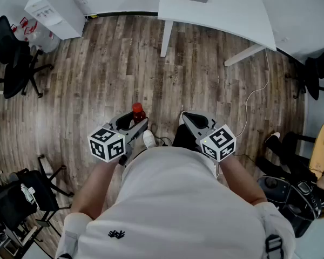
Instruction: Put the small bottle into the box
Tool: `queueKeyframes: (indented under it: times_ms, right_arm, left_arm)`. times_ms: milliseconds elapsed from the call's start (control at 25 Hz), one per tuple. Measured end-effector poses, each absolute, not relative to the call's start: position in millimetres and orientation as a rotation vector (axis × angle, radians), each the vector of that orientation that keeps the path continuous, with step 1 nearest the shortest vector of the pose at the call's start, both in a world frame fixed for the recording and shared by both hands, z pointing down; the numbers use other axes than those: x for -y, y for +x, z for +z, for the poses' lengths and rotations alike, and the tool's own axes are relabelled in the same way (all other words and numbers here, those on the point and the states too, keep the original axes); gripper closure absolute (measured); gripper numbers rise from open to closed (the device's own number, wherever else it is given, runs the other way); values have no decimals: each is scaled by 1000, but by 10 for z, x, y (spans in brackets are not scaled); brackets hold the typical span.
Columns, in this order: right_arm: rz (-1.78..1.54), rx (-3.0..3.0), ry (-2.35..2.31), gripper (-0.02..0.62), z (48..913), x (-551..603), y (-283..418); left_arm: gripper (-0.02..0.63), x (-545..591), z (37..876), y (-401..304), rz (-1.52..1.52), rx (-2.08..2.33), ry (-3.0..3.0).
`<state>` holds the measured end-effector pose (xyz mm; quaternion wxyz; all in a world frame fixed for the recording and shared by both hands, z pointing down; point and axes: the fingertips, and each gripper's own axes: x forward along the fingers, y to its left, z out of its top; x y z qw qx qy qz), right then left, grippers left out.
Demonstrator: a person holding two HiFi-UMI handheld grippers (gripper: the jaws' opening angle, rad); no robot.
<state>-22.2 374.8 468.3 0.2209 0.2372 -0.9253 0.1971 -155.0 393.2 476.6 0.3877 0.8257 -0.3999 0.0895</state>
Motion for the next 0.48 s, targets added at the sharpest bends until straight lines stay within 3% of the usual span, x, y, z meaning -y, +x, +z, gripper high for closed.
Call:
queueKeyframes:
  times_ms: [480]
  right_arm:
    - [547, 2600, 710, 591, 4635, -2727, 37]
  left_arm:
    - [388, -2793, 4649, -1128, 266, 1009, 2130]
